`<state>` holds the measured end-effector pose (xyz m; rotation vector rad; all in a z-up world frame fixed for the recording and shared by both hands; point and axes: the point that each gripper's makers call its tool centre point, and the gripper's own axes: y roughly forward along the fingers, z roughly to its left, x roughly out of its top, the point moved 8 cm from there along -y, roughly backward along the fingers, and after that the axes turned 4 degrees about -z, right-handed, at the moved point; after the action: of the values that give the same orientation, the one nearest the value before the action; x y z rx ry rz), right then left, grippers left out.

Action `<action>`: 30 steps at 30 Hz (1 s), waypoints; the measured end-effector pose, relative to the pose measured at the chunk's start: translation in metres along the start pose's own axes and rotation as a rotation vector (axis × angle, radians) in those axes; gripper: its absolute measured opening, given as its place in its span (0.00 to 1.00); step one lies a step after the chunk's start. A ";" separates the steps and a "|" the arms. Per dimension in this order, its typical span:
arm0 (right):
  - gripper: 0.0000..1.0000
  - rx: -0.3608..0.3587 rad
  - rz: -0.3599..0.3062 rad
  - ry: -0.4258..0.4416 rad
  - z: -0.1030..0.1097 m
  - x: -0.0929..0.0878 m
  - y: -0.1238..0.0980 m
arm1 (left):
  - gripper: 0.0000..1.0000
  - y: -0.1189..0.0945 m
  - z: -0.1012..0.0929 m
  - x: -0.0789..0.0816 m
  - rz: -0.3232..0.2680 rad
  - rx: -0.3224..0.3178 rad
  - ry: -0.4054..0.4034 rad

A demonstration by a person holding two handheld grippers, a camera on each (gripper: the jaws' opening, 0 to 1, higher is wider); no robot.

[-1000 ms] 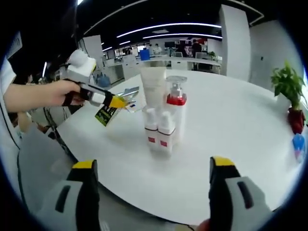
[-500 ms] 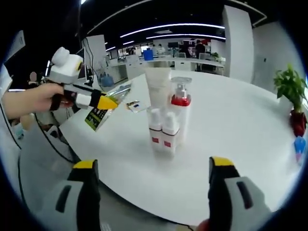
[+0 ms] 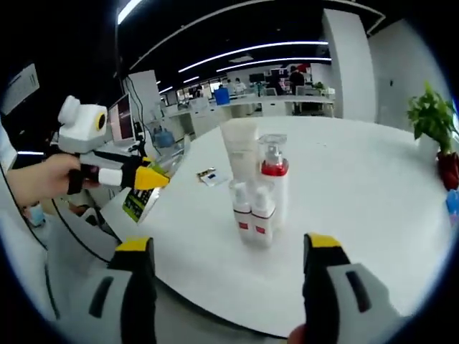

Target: Arrange the skincare products in the storage area until every visible bottle or jar stands upright without overlapping.

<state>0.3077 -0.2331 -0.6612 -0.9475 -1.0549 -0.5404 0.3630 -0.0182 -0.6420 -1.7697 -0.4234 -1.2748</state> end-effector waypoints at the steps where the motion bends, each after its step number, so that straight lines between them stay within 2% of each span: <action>1: 0.86 0.012 -0.013 0.012 0.004 0.004 0.001 | 0.20 -0.002 -0.002 0.000 -0.005 -0.001 0.005; 4: 0.85 0.046 -0.055 0.054 0.013 0.014 0.003 | 0.20 -0.005 -0.006 0.001 -0.015 -0.001 0.012; 10: 0.78 0.126 -0.158 0.191 0.031 0.033 0.007 | 0.20 -0.011 -0.019 0.002 -0.039 -0.023 0.016; 14: 0.67 0.160 -0.167 0.205 0.036 0.039 0.011 | 0.20 -0.015 -0.029 0.003 -0.049 -0.041 0.034; 19: 0.57 0.207 -0.215 0.255 0.044 0.047 0.015 | 0.20 -0.019 -0.040 0.005 -0.058 -0.054 0.063; 24: 0.47 0.226 -0.227 0.287 0.048 0.048 0.018 | 0.20 -0.023 -0.050 0.006 -0.076 -0.068 0.070; 27: 0.37 0.227 -0.227 0.308 0.048 0.047 0.020 | 0.20 -0.026 -0.055 0.007 -0.095 -0.078 0.093; 30: 0.26 0.223 -0.237 0.308 0.048 0.046 0.022 | 0.20 -0.028 -0.058 0.006 -0.105 -0.093 0.073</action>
<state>0.3202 -0.1783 -0.6199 -0.5260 -0.9292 -0.7227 0.3120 -0.0506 -0.6196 -1.7911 -0.4263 -1.4495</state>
